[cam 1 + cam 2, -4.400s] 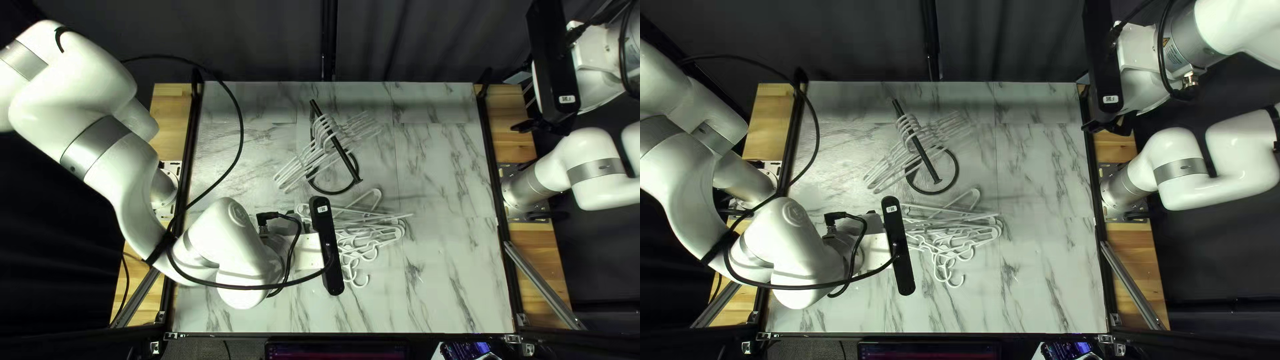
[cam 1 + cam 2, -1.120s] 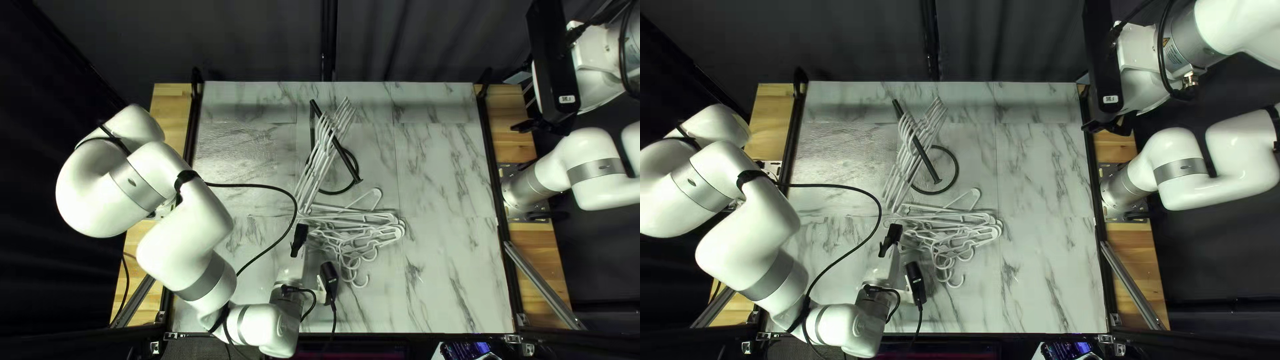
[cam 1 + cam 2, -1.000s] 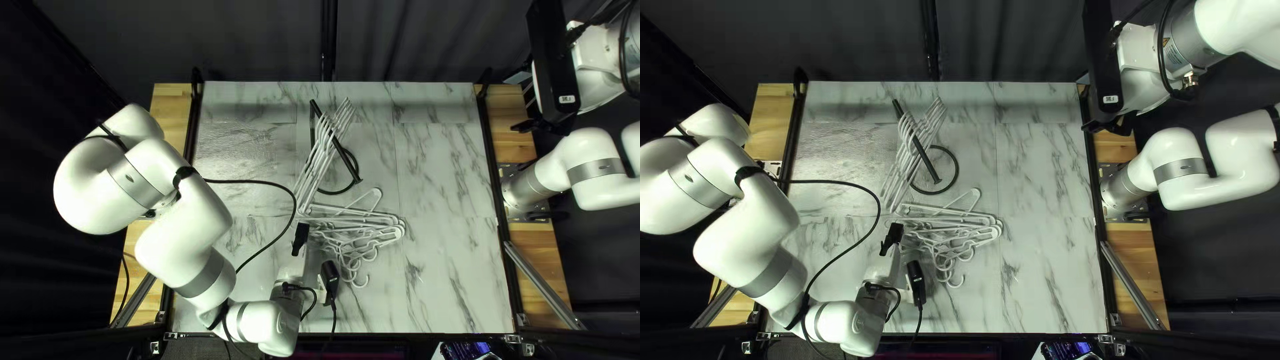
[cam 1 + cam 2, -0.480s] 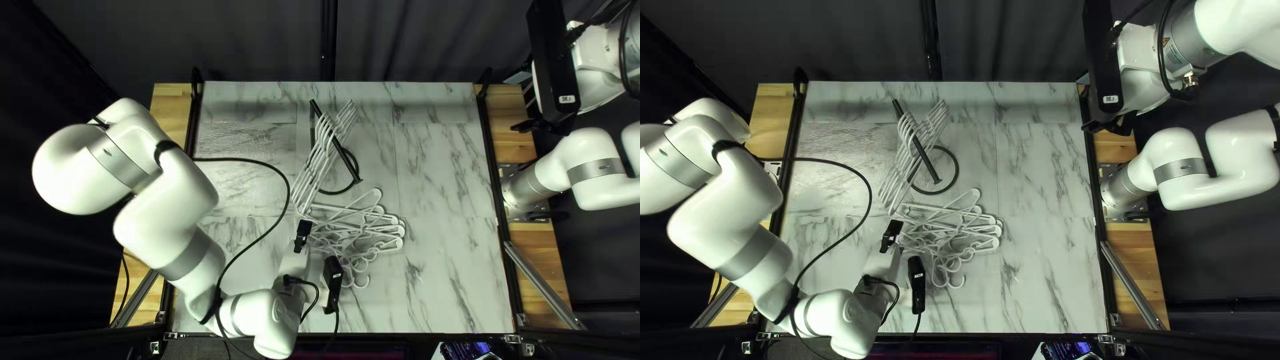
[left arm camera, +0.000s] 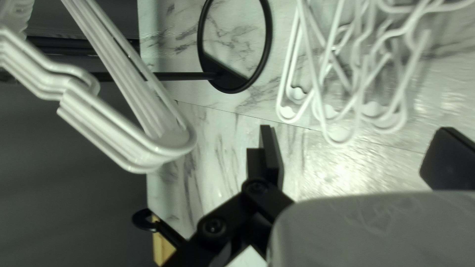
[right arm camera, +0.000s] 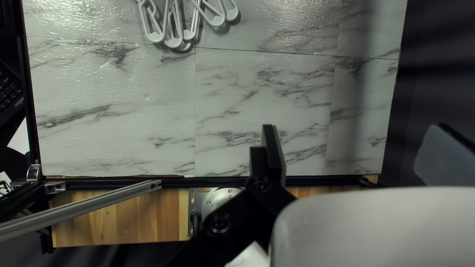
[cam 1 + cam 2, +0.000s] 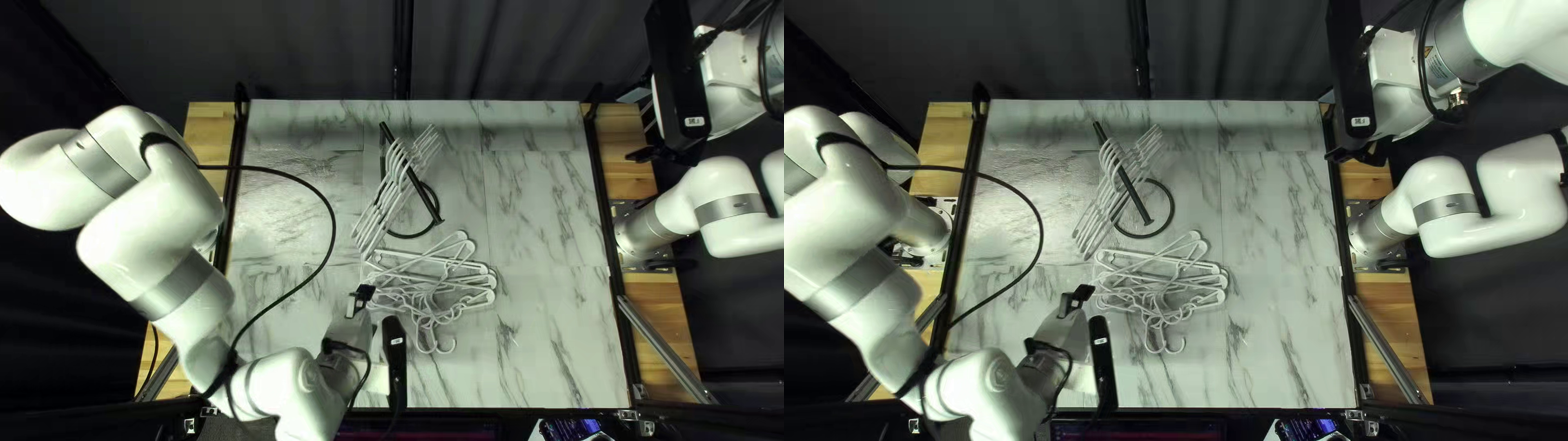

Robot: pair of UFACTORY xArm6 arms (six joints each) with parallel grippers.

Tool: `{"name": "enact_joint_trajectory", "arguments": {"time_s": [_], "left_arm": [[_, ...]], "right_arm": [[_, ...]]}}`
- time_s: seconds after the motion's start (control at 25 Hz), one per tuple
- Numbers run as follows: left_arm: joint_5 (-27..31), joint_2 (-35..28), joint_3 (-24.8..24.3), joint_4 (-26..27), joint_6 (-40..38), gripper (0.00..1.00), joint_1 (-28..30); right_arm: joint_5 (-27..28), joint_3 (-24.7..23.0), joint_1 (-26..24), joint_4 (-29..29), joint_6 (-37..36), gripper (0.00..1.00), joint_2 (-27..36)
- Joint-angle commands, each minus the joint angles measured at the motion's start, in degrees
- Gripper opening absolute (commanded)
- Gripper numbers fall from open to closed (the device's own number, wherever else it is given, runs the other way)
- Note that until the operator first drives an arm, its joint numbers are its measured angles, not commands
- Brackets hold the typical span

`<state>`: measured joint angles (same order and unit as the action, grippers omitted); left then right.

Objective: Remove hangers from rack and place onto table

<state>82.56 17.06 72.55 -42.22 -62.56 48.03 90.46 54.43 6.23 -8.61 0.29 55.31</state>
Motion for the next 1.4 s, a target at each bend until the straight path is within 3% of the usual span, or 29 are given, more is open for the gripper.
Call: {"name": "enact_joint_trajectory", "arguments": {"time_s": [0.04, 0.12, 0.4, 0.6, 1.12, 1.4], "left_arm": [[5.97, -5.68, 0.69, 0.69, 0.47, 1.0, 3.36], [7.59, -9.17, -0.32, 0.55, 2.0, 1.0, 3.51], [6.88, -34.7, -8.96, 1.68, 20.85, 1.0, -4.99], [12.06, -45.75, -6.46, 0.18, 30.52, 1.0, -9.97], [12.06, -45.75, -6.46, 0.18, 30.52, 1.0, -9.97], [9.45, -50.83, 1.01, 8.77, 43.83, 1.0, -26.76]], "right_arm": [[0.0, 0.0, 0.0, 0.0, 0.0, 1.0, 0.0], [0.0, 0.0, 0.0, 0.0, 0.0, 1.0, 0.0], [0.0, 0.0, 0.0, 0.0, 0.0, 1.0, 0.0], [0.0, 0.0, 0.0, 0.0, 0.0, 1.0, 0.0], [0.0, 0.0, 0.0, 0.0, 0.0, 1.0, 0.0], [0.0, 0.0, 0.0, 0.0, 0.0, 1.0, 0.0]]}}
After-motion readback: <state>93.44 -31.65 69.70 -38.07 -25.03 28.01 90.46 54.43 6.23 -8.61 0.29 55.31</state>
